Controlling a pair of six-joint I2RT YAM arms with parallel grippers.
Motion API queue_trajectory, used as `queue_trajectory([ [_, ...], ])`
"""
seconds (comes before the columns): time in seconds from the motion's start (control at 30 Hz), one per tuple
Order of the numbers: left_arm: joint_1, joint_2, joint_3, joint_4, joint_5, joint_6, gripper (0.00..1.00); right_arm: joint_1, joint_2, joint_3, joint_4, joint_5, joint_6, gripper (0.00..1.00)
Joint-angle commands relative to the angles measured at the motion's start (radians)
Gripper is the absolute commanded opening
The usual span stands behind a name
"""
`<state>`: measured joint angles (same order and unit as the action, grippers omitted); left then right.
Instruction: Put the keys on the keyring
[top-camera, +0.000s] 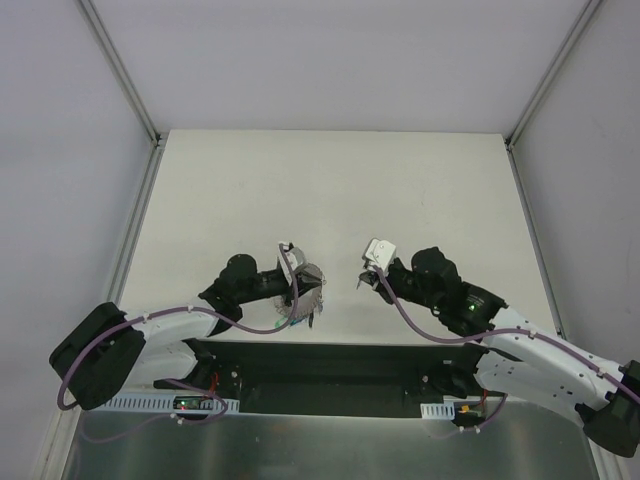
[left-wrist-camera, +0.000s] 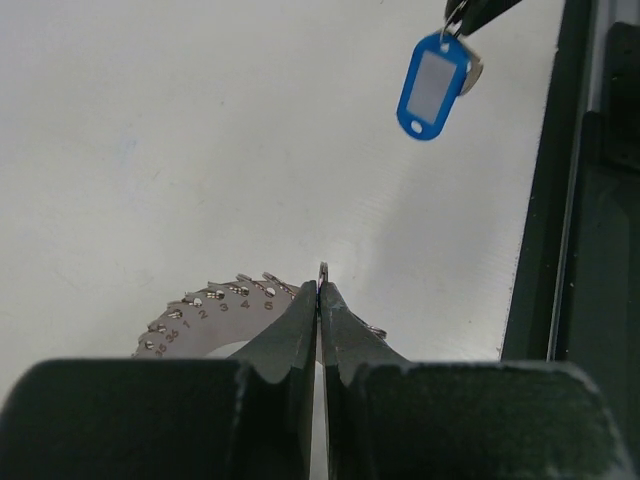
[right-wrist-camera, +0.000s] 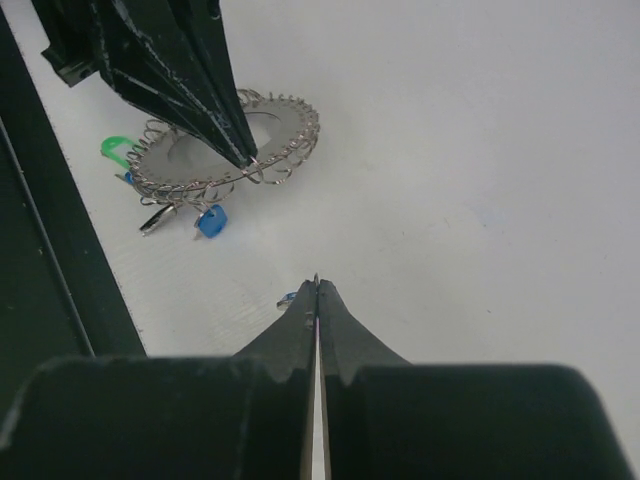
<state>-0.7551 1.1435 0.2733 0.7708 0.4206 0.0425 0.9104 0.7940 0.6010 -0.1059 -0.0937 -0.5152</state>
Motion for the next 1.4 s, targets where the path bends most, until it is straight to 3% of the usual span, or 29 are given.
queue_trajectory([
  [0.0,0.071,-0.008,-0.019,0.307,0.326,-0.01,0.0,0.005,0.004,0.013,0.06,-0.126,-0.037,0.01],
  [0.23,0.111,-0.018,-0.01,0.279,0.44,0.036,0.0,0.03,0.085,0.048,0.083,-0.163,-0.072,0.01],
  [0.53,0.111,-0.047,0.041,0.091,0.472,0.077,0.0,0.067,0.181,0.111,0.08,-0.152,-0.126,0.01],
  [1.37,0.111,-0.07,0.056,0.048,0.486,0.065,0.0,0.151,0.359,0.243,-0.057,-0.17,-0.217,0.01],
])
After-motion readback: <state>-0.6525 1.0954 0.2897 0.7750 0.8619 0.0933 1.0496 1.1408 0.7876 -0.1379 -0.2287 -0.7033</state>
